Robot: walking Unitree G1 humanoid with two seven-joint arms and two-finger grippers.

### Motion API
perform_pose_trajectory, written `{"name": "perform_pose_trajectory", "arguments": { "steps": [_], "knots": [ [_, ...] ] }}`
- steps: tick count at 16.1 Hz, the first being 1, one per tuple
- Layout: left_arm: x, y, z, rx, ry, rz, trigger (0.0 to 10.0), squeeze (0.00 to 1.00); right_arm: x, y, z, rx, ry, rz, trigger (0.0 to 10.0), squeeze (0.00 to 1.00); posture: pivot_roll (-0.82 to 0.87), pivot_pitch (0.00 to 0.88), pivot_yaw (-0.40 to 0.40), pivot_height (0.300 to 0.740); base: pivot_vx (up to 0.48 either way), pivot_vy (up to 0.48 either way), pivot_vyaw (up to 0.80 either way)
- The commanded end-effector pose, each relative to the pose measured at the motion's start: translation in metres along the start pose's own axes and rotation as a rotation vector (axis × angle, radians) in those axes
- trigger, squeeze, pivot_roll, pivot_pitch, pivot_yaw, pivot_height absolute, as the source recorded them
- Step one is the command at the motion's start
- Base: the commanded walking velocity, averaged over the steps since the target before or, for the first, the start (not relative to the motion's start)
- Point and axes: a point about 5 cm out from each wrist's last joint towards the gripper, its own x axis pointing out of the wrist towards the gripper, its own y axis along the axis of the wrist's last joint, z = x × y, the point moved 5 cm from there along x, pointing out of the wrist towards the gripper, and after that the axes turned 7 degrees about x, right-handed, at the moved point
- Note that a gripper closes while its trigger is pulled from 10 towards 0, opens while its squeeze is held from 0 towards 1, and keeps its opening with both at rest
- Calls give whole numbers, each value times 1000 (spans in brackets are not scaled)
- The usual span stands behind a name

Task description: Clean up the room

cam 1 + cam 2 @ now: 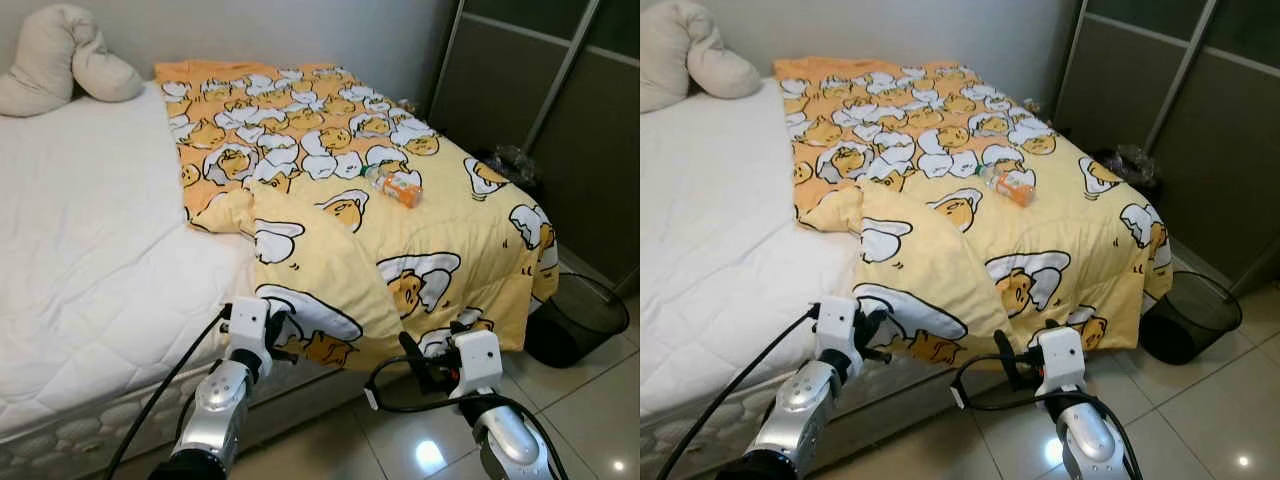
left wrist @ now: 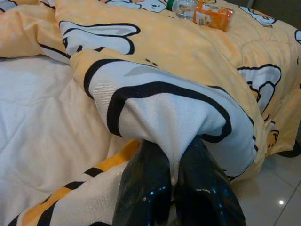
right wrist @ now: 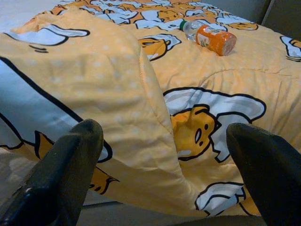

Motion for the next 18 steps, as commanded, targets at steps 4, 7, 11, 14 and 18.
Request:
{"name": "perform_pose_trajectory", "arguments": {
  "steps": [4,7,11,14,18],
  "knots": [
    [1,-4,15,72,-134,-22,10000,0,2,0,0,-24,15,-5,10000,0,128,0,-3,740,0,0,0],
    [-6,-23,29,158,-306,-104,10000,0,3,-1,-1,-26,22,-10,10000,0,125,0,3,740,0,0,0],
    [-12,-36,31,180,-341,-152,10000,0,4,0,1,-28,15,-9,10000,0,113,0,10,740,0,0,0],
    [-12,-36,37,146,-348,-143,10000,0,3,-1,2,-29,14,-12,10000,0,112,0,8,740,0,0,0],
    [-9,-33,37,125,-327,-128,10000,0,4,-1,2,-34,21,-17,10000,0,116,0,0,740,0,0,0]
  ]
}}
